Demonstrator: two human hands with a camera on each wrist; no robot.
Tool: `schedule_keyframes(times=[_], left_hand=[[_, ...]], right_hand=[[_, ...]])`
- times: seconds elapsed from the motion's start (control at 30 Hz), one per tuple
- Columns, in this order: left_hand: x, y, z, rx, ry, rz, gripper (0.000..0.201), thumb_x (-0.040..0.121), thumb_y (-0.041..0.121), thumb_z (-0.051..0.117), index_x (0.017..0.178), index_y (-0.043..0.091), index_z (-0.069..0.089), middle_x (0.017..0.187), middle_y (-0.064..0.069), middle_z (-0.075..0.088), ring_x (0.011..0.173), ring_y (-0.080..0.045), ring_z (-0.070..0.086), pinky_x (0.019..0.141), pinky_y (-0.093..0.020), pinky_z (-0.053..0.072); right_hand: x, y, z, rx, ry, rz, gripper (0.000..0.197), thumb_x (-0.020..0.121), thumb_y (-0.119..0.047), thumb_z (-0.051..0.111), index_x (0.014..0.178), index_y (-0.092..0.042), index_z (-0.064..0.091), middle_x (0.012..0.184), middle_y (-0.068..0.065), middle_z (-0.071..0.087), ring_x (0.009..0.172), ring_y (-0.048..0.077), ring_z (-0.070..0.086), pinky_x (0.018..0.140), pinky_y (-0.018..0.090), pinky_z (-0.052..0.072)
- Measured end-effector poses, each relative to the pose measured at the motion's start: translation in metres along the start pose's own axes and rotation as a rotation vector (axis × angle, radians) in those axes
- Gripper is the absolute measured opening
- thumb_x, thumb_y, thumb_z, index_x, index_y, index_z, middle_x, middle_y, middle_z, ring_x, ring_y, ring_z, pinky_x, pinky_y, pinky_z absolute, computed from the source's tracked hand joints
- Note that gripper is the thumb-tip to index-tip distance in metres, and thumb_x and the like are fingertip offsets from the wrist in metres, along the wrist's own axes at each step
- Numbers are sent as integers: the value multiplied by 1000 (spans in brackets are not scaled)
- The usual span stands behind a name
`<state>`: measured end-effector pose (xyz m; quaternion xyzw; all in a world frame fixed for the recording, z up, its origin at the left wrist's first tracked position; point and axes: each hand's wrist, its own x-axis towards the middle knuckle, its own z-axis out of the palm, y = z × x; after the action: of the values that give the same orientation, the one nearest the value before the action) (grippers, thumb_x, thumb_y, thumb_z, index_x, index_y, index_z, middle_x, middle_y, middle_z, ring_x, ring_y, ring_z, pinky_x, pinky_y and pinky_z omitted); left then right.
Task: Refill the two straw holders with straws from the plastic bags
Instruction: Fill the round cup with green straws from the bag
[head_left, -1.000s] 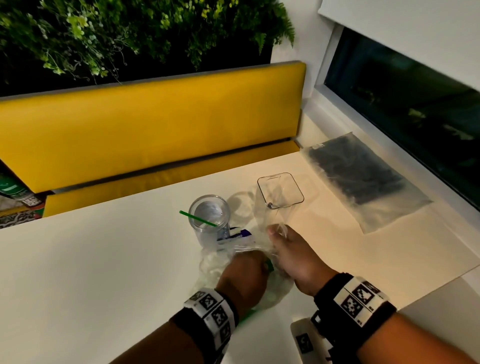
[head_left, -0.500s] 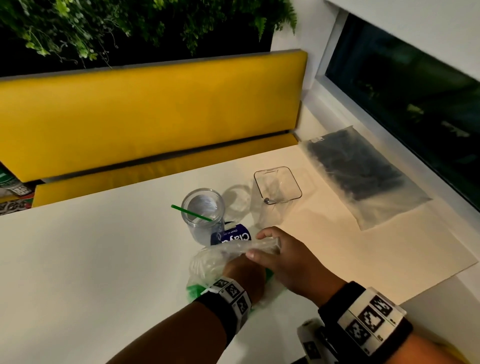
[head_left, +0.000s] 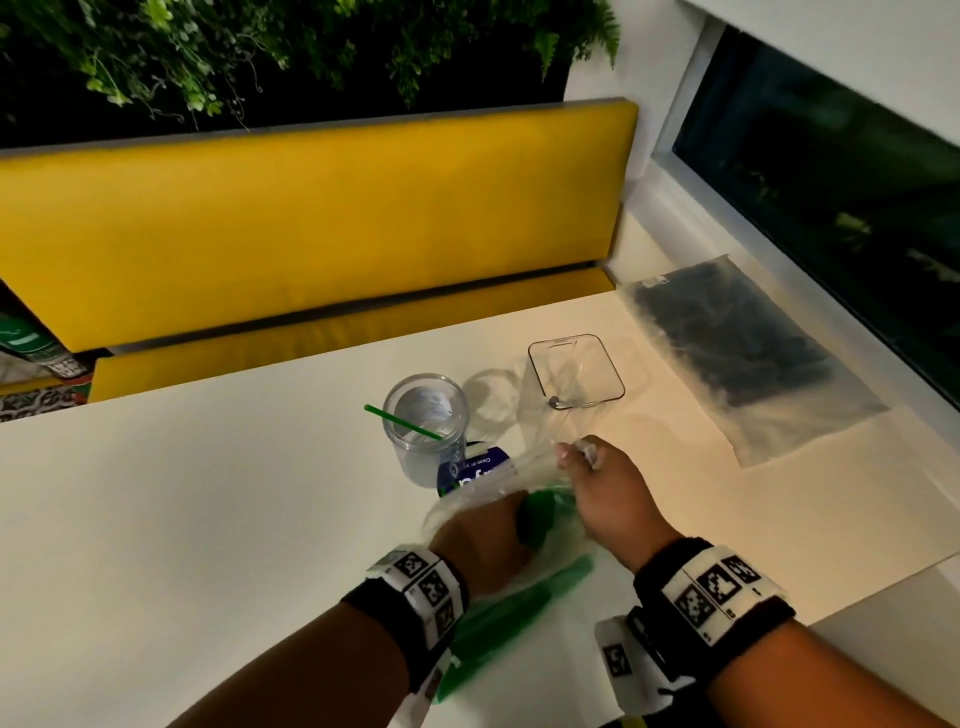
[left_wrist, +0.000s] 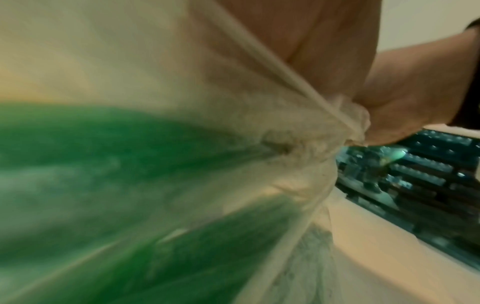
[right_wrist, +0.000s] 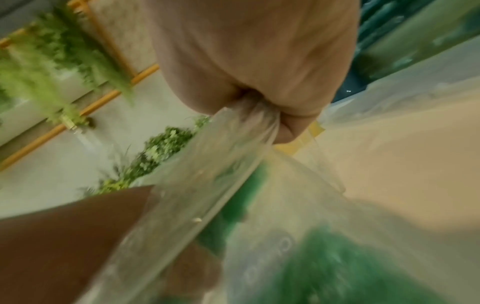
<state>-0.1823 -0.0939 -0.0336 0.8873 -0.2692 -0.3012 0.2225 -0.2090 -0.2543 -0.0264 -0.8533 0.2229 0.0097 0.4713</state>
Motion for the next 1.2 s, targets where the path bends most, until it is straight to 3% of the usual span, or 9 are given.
schedule_keyframes(times=[0.13, 0.3, 0.37, 0.47, 0.57, 0.67, 0.83, 0.93, 1.2], left_hand=[[-7, -3, -15, -117, -9, 20, 18, 88, 27, 57, 104, 23, 63, 97, 2, 68, 89, -20, 64, 82, -32, 53], [-11, 10, -29, -168, -81, 29, 39, 96, 11, 51, 135, 3, 52, 135, -18, 57, 124, -31, 54, 100, -35, 41], [-18, 11, -35, -111, -99, 86, 28, 95, 12, 51, 118, 1, 62, 117, -20, 65, 108, -34, 61, 92, -39, 47], [-27, 5, -40, -196, -59, 144, 8, 81, 23, 63, 87, 19, 64, 86, -4, 68, 81, -22, 63, 80, -42, 54], [-47, 17, -51, -550, 76, 241, 22, 76, 14, 72, 76, 31, 58, 73, 11, 59, 70, -9, 56, 70, -32, 53], [-73, 37, -91, -820, 271, 355, 17, 83, 2, 73, 86, 17, 65, 75, 1, 63, 70, -13, 62, 69, -32, 56], [-70, 16, -181, -1171, 925, 455, 13, 83, 8, 68, 80, 21, 67, 75, -6, 66, 76, -28, 63, 71, -39, 54], [-38, -11, -182, -1237, 1039, 304, 8, 85, 3, 69, 89, 6, 62, 72, -3, 66, 70, -21, 62, 67, -35, 52], [12, -49, -129, -967, 890, -123, 18, 80, 21, 81, 90, 19, 66, 83, -7, 68, 72, -19, 64, 75, -46, 59]], right_hand=[[-7, -13, 4, 122, -24, 25, 28, 99, -40, 50, 94, -18, 67, 86, 7, 72, 82, 27, 67, 69, 28, 45], [-19, -36, 10, 315, -227, -42, 29, 77, -35, 79, 91, -13, 67, 80, -12, 75, 74, 2, 68, 68, 15, 50], [-15, -34, 5, 328, -224, -31, 35, 79, -35, 78, 95, -7, 65, 75, 0, 72, 62, 18, 66, 59, 27, 50], [-7, -19, 1, 413, -102, 99, 28, 87, -34, 72, 91, -10, 59, 51, -1, 50, 39, 14, 41, 43, 24, 34], [-6, -9, 5, 315, 37, 116, 26, 89, -30, 69, 76, -14, 53, 57, -2, 50, 50, 13, 44, 55, 31, 38], [-12, -5, 11, 245, 0, 125, 29, 91, -24, 66, 71, -16, 46, 61, 2, 44, 58, 16, 42, 58, 33, 36], [-22, -11, 6, 217, -56, 147, 22, 93, -30, 64, 88, -9, 59, 76, 4, 61, 68, 16, 55, 57, 28, 41], [-27, -14, 2, 210, -60, 151, 22, 93, -30, 64, 90, -9, 59, 81, 4, 63, 73, 18, 58, 58, 27, 41], [-27, -6, 2, 234, -46, 150, 23, 91, -28, 66, 79, -12, 55, 64, -3, 51, 58, 13, 49, 54, 26, 38]])
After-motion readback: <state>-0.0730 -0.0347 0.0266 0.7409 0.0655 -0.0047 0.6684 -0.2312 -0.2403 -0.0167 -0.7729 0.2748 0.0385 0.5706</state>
